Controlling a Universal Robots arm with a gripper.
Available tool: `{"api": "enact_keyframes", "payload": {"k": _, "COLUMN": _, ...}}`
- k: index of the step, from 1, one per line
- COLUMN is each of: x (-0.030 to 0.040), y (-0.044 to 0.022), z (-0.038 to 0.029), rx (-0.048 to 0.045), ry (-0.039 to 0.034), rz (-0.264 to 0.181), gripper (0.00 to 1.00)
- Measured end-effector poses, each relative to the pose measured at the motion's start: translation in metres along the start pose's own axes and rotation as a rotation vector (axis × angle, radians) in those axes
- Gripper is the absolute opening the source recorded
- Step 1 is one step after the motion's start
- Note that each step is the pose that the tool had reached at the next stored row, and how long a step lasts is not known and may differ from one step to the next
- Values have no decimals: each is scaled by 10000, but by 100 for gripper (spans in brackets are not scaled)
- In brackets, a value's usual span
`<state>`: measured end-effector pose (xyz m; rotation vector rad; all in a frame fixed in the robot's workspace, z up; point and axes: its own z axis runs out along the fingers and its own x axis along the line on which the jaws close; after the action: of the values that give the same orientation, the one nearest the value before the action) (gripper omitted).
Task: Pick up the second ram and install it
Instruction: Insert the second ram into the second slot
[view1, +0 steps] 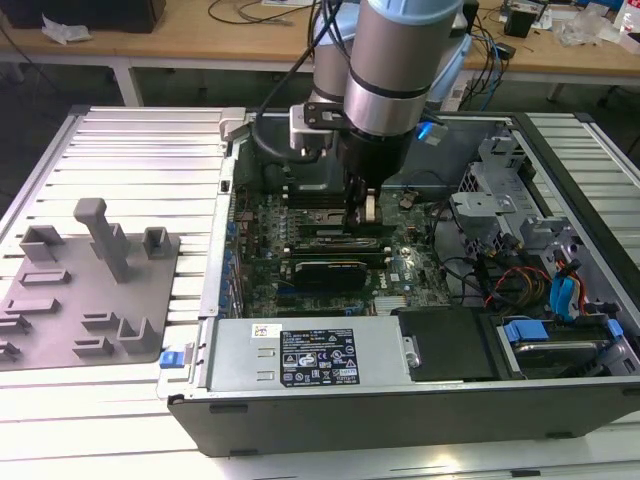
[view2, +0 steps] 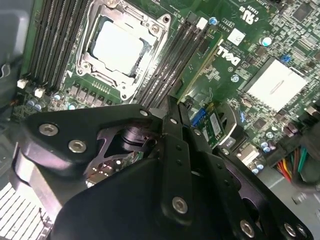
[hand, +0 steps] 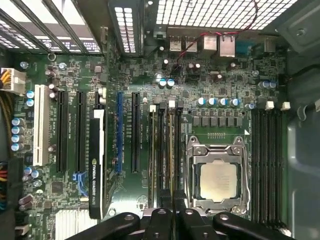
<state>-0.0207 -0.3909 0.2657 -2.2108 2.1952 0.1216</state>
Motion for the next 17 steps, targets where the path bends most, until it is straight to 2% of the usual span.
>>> {"api": "enact_keyframes", "payload": {"k": 2, "x": 2, "y": 5, "z": 40, "rx": 0, "ry": -1, "rz": 0, "gripper": 13}}
{"api": "enact_keyframes", "payload": {"k": 4, "x": -2, "y": 6, "z": 127, "rx": 0, "ry": -6, "rz": 0, "gripper": 13}}
{"api": "enact_keyframes", "payload": {"k": 7, "x": -6, "y": 16, "z": 207, "rx": 1, "ry": -31, "rz": -3, "gripper": 13}}
{"api": "enact_keyframes", "payload": {"k": 11, "x": -6, "y": 34, "z": 266, "rx": 0, "ry": -56, "rz": -4, "gripper": 13}}
{"api": "enact_keyframes", "payload": {"k": 17, "x": -5, "y": 47, "z": 288, "rx": 2, "ry": -45, "rz": -2, "gripper": 13}}
